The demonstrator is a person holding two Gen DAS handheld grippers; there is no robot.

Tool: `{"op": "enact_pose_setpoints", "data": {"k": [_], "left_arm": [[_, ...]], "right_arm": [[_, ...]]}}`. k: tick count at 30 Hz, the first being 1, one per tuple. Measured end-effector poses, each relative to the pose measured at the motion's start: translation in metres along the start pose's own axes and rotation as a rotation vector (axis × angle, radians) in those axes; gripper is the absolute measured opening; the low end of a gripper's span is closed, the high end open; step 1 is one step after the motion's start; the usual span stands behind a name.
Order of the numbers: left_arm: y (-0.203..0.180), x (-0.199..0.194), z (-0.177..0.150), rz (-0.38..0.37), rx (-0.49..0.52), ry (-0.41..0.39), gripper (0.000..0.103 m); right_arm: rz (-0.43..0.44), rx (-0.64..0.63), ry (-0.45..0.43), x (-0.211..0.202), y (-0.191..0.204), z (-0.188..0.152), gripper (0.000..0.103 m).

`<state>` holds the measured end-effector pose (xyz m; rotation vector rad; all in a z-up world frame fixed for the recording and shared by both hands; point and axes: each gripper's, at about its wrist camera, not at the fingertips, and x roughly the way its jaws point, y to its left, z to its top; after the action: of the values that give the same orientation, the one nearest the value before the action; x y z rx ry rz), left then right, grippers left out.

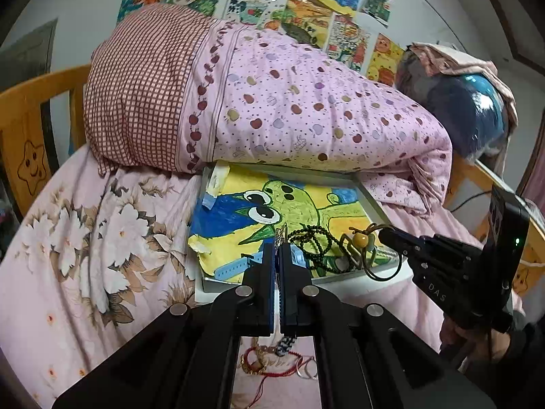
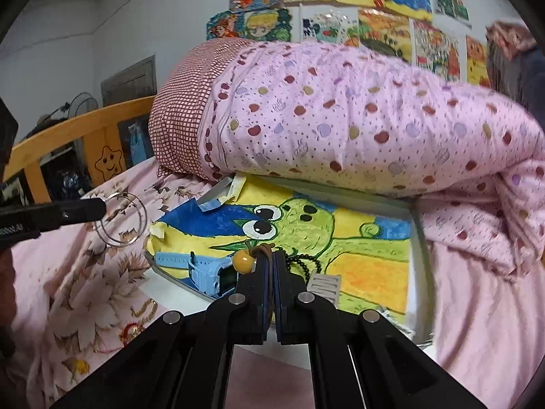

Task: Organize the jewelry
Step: 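Carry the ring and hair tie into the grey tray and open both tools, then withdraw both tools from the tray back over the remaining jewelry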

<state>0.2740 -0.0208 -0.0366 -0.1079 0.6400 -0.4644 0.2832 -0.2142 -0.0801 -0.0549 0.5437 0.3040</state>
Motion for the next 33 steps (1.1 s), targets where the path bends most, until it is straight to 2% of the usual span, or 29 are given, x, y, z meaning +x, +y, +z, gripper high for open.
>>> {"op": "enact_pose_setpoints", "data": {"k": [6,12,20,21,24,26,28,30,33], "left_arm": [[0.011,0.030,0.006,0.016,-0.070,0.028,0.000],[0.022,0.072,0.002,0.013,-0.162,0.116,0.000],[0.035,0.087,-0.003,0.046,-0.202,0.168,0.001],[0.038,0.088,-0.004,0.047,-0.213,0.176,0.001],[0.041,0.091,-0.004,0.057,-0.217,0.193,0.002],[0.041,0.091,-0.004,0.062,-0.211,0.203,0.008],[0.040,0.088,-0.003,0.060,-0.206,0.200,0.034],[0.039,0.082,-0.002,0.059,-0.206,0.170,0.047],[0.037,0.077,0.002,0.071,-0.190,0.156,0.047]], "right_arm": [[0.001,0.056,0.047,0.026,-0.009,-0.004,0.003],[-0.031,0.126,0.066,0.043,-0.025,-0.004,0.003],[-0.048,0.209,0.113,0.053,-0.044,-0.007,0.004],[-0.047,0.212,0.112,0.053,-0.044,-0.007,0.006],[-0.056,0.216,0.103,0.049,-0.046,-0.007,0.019],[-0.054,0.220,0.096,0.047,-0.047,-0.006,0.028],[-0.060,0.212,0.083,0.044,-0.046,-0.004,0.033],[-0.070,0.201,0.067,0.040,-0.045,-0.001,0.042],[-0.069,0.200,0.042,0.031,-0.044,0.003,0.054]]}}
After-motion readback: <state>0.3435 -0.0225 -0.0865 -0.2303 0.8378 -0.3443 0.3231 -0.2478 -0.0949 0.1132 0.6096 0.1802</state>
